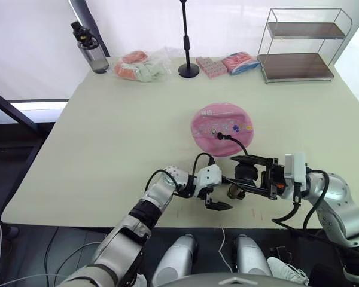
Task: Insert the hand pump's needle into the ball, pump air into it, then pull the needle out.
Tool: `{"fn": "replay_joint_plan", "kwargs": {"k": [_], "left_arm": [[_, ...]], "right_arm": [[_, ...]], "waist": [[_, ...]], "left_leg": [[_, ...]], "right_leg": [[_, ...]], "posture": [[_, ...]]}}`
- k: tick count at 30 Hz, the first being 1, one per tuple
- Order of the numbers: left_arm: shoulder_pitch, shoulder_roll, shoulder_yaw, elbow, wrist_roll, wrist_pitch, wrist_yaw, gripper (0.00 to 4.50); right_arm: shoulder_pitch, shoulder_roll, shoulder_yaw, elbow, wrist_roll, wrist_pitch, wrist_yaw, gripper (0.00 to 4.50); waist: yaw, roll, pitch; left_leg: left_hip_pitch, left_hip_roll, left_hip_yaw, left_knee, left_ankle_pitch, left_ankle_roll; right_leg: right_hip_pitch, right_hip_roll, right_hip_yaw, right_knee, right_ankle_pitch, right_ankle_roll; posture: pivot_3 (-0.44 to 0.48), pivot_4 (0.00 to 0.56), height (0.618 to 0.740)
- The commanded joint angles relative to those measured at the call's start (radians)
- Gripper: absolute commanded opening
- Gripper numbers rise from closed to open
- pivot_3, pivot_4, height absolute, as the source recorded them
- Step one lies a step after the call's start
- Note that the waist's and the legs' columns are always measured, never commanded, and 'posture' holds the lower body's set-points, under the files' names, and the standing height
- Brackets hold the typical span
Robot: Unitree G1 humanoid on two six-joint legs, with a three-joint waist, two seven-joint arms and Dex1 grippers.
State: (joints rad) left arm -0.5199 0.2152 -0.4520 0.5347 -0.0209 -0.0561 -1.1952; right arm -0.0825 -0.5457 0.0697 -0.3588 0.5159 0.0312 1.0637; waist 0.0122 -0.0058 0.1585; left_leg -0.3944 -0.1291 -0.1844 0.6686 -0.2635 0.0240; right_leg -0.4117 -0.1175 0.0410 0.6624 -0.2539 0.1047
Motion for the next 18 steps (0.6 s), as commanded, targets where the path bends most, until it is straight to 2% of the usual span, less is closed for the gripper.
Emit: {"fn": "replay_joint_plan", "kwargs": {"k": [1, 5, 8, 9, 13, 14, 18], "left_arm": [[-0.009, -0.031, 0.007, 0.023, -0.007, -0.006, 0.003, 4.41], [-0.003, -0.043, 0.012, 0.039, 0.001, -0.009, 0.001, 4.41], [0.001, -0.049, 0.013, 0.048, 0.004, -0.010, 0.003, 3.63], [0.002, -0.051, 0.012, 0.052, 0.006, -0.012, 0.005, 3.25], [0.011, -0.059, 0.011, 0.050, 0.010, -0.016, 0.009, 1.34], [0.013, -0.060, 0.011, 0.048, 0.011, -0.015, 0.009, 1.11], [0.024, -0.061, 0.008, 0.047, 0.022, -0.026, 0.014, 1.11]], "right_arm": [[-0.002, -0.002, -0.024, -0.010, 0.019, 0.001, -0.002, 1.91], [-0.004, -0.005, -0.030, -0.008, 0.024, 0.009, -0.004, 1.91], [-0.005, -0.007, -0.032, -0.006, 0.023, 0.009, -0.004, 1.91], [-0.005, -0.007, -0.032, -0.006, 0.024, 0.007, -0.002, 1.91], [-0.005, -0.012, -0.036, -0.004, 0.026, 0.004, 0.004, 1.91], [-0.005, -0.013, -0.037, -0.004, 0.027, 0.003, 0.005, 1.91], [-0.026, -0.023, -0.061, -0.012, 0.054, 0.029, -0.001, 1.91]], "waist": [[0.000, 0.000, 0.000], [0.000, 0.000, 0.000], [0.000, 0.000, 0.000], [0.000, 0.000, 0.000], [0.000, 0.000, 0.000], [0.000, 0.000, 0.000], [0.000, 0.000, 0.000]], "left_leg": [[0.000, 0.000, 0.000, 0.000, 0.000, 0.000], [0.000, 0.000, 0.000, 0.000, 0.000, 0.000], [0.000, 0.000, 0.000, 0.000, 0.000, 0.000], [0.000, 0.000, 0.000, 0.000, 0.000, 0.000], [0.000, 0.000, 0.000, 0.000, 0.000, 0.000], [0.000, 0.000, 0.000, 0.000, 0.000, 0.000], [0.000, 0.000, 0.000, 0.000, 0.000, 0.000]], "right_leg": [[0.000, 0.000, 0.000, 0.000, 0.000, 0.000], [0.000, 0.000, 0.000, 0.000, 0.000, 0.000], [0.000, 0.000, 0.000, 0.000, 0.000, 0.000], [0.000, 0.000, 0.000, 0.000, 0.000, 0.000], [0.000, 0.000, 0.000, 0.000, 0.000, 0.000], [0.000, 0.000, 0.000, 0.000, 0.000, 0.000], [0.000, 0.000, 0.000, 0.000, 0.000, 0.000]], "posture": [[0.000, 0.150, 0.736], [0.000, 0.150, 0.736], [0.000, 0.150, 0.736], [0.000, 0.150, 0.736], [0.000, 0.150, 0.736], [0.000, 0.150, 0.736], [0.000, 0.150, 0.736]]}}
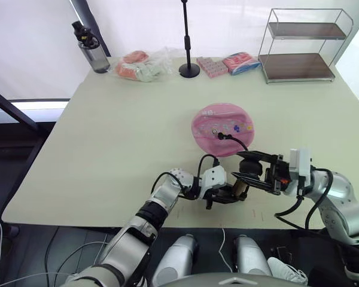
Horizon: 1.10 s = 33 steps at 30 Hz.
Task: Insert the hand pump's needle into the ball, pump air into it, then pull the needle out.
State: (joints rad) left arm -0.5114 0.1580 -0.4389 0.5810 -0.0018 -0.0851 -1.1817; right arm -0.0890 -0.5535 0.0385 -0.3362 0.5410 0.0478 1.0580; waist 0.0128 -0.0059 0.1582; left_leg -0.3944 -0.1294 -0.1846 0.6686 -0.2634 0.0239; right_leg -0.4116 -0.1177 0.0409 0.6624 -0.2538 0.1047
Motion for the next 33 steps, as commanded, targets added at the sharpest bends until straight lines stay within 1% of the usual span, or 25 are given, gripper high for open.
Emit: {"fn": "replay_joint_plan", "kwargs": {"k": [1, 6, 15, 26, 33], "left_arm": [[0.018, -0.004, -0.006, 0.000, 0.004, 0.002, 0.001, 1.11], [0.026, -0.012, -0.005, -0.002, 0.009, 0.001, 0.023, 1.10], [0.030, -0.040, -0.012, 0.019, 0.028, -0.010, 0.077, 1.10], [0.021, -0.079, -0.020, 0.058, 0.049, -0.024, 0.121, 1.09], [0.006, -0.109, -0.022, 0.094, 0.063, -0.034, 0.147, 1.09]], "right_arm": [[-0.025, -0.020, -0.037, -0.039, 0.036, 0.021, 0.003, 1.91], [-0.064, -0.044, -0.088, -0.072, 0.097, 0.080, -0.016, 1.91], [-0.144, -0.127, -0.217, -0.151, 0.263, 0.240, -0.081, 1.91], [-0.269, -0.241, -0.373, -0.147, 0.423, 0.375, -0.134, 1.91], [-0.293, -0.283, -0.430, -0.153, 0.460, 0.397, -0.125, 1.91]], "waist": [[0.000, 0.000, 0.000], [0.000, 0.000, 0.000], [-0.001, 0.000, 0.000], [0.001, 0.000, 0.000], [0.001, 0.000, 0.000]], "left_leg": [[0.000, 0.000, 0.000, 0.000, 0.000, 0.000], [0.000, 0.000, 0.000, 0.000, 0.000, 0.000], [-0.001, 0.000, 0.000, 0.000, 0.000, 0.000], [-0.002, -0.002, 0.001, 0.000, 0.000, 0.001], [-0.002, -0.003, 0.001, 0.001, -0.001, 0.001]], "right_leg": [[0.000, 0.000, 0.000, 0.000, 0.000, 0.000], [0.000, 0.000, 0.000, 0.000, 0.000, 0.000], [0.000, -0.001, 0.000, 0.000, 0.000, 0.000], [0.000, -0.003, 0.000, -0.001, 0.001, 0.001], [0.000, -0.004, 0.000, -0.001, 0.001, 0.002]], "posture": [[0.000, 0.150, 0.736], [0.000, 0.150, 0.736], [0.000, 0.150, 0.736], [0.000, 0.150, 0.736], [0.000, 0.150, 0.736]]}}
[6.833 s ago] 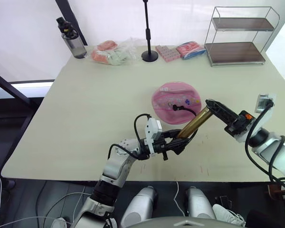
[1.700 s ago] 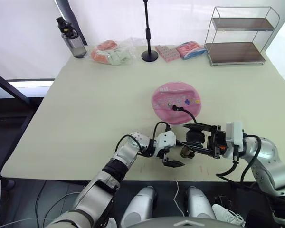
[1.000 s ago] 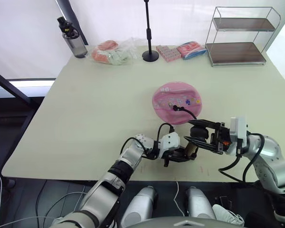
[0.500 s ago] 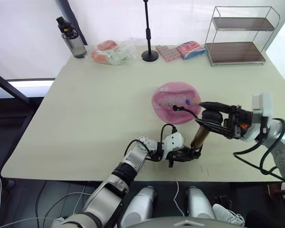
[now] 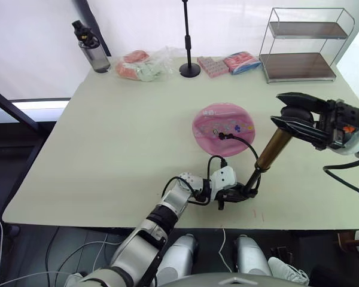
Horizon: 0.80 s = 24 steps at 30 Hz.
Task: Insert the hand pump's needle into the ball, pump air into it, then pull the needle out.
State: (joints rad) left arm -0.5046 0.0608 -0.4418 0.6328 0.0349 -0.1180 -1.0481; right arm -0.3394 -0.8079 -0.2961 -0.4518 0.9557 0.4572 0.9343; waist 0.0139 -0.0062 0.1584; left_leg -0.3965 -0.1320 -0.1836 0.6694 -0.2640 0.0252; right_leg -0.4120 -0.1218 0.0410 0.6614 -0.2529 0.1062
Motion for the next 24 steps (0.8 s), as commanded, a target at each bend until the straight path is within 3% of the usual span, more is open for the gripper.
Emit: {"fn": "replay_joint_plan", "kwargs": {"k": [1, 15, 24], "left_arm": [[-0.003, -0.016, -0.020, 0.046, 0.030, -0.004, 0.020, 1.09], [-0.016, -0.065, -0.031, 0.096, 0.055, -0.025, 0.065, 1.09], [-0.024, -0.066, -0.036, 0.135, 0.076, -0.032, 0.088, 1.09]], "right_arm": [[-0.048, -0.031, -0.101, -0.039, 0.054, -0.010, -0.004, 1.91], [-0.055, -0.078, -0.157, -0.029, 0.096, 0.012, 0.023, 1.91], [0.120, -0.012, -0.098, -0.059, -0.017, -0.042, 0.067, 1.91]], "waist": [[0.001, 0.000, 0.000], [0.000, 0.000, 0.000], [0.001, -0.003, -0.002]], "left_leg": [[0.000, 0.000, 0.000, 0.000, 0.000, 0.000], [-0.001, -0.001, 0.001, 0.001, 0.000, 0.001], [0.000, -0.001, 0.001, 0.001, 0.000, 0.001]], "right_leg": [[0.000, 0.000, 0.000, 0.000, 0.000, 0.000], [0.000, -0.001, 0.001, 0.000, 0.001, 0.001], [0.000, -0.001, 0.001, 0.000, 0.001, 0.002]], "posture": [[0.000, 0.150, 0.736], [0.000, 0.150, 0.736], [0.000, 0.150, 0.736]]}}
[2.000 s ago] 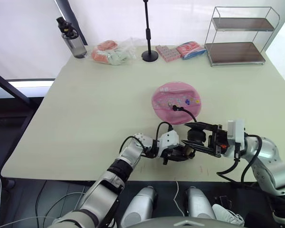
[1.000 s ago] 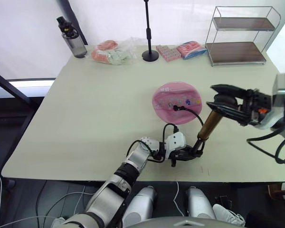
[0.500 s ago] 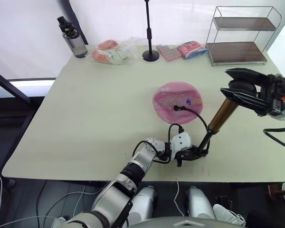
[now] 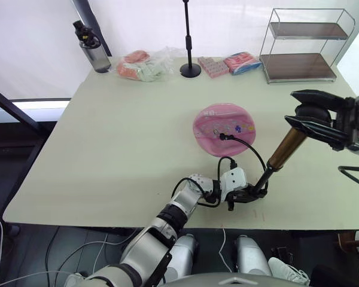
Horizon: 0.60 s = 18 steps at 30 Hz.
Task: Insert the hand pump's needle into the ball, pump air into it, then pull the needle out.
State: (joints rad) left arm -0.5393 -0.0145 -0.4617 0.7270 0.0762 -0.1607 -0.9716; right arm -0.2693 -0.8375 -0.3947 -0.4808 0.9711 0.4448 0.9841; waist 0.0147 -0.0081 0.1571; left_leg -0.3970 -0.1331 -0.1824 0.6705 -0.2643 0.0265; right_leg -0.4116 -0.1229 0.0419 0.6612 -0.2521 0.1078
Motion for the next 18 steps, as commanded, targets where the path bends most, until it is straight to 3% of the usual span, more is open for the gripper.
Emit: {"fn": "replay_joint_plan", "kwargs": {"k": [1, 18], "left_arm": [[0.010, 0.010, -0.017, 0.045, 0.037, 0.008, 0.014, 1.09], [0.012, 0.011, -0.010, 0.077, 0.048, -0.013, 0.027, 1.09]], "right_arm": [[0.076, 0.029, 0.014, -0.030, -0.053, -0.043, 0.022, 1.91], [0.290, 0.194, 0.252, 0.160, -0.358, -0.320, 0.120, 1.91]], "waist": [[0.000, -0.002, -0.001], [-0.001, -0.010, -0.009]], "left_leg": [[0.000, 0.000, 0.000, 0.000, 0.000, 0.000], [0.017, 0.000, 0.000, 0.000, -0.004, 0.008]], "right_leg": [[0.000, 0.000, 0.000, 0.000, 0.000, 0.000], [0.017, 0.001, 0.000, -0.002, 0.000, 0.002]], "posture": [[0.000, 0.150, 0.736], [0.000, 0.150, 0.736]]}}
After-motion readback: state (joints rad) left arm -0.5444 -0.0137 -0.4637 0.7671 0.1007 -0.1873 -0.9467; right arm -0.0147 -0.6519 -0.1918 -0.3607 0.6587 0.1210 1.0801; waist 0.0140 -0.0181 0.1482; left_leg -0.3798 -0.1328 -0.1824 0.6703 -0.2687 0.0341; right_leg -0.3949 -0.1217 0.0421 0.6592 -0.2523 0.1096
